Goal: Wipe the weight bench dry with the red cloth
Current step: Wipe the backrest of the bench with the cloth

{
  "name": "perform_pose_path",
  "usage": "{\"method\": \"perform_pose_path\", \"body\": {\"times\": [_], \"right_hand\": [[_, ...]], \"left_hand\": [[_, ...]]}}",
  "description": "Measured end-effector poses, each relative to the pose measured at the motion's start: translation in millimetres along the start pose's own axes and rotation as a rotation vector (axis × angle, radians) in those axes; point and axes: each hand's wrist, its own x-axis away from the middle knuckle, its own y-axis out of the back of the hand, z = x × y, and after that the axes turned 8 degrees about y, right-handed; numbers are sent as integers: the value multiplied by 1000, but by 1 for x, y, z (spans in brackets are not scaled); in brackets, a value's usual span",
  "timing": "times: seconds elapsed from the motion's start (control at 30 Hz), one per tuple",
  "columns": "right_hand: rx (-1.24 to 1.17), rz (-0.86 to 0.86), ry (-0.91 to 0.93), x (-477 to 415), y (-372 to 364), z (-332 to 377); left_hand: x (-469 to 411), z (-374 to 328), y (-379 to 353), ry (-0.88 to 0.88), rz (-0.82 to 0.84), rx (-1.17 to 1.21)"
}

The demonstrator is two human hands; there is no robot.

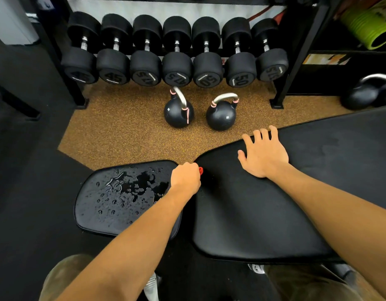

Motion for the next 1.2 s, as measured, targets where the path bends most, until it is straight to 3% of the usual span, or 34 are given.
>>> {"method": "perform_pose_path", "body": {"times": [0.53,0.87,1.0,1.1,1.2], "right_hand": [[-59,-7,11,2,4,0],[-305,-236,92,56,-3,14],[-234,-278,111,101,-9,16],[-205,-295,90,137,-6,13],[-173,-272,66,169,-3,9]], "left_hand": [[66,16,-37,-26,27,113],[113,38,-54,-32,147,186],[104,54,-43,21,202,503],[95,54,-37,136,9,852],[75,39,-22,158,-63,1094]]}}
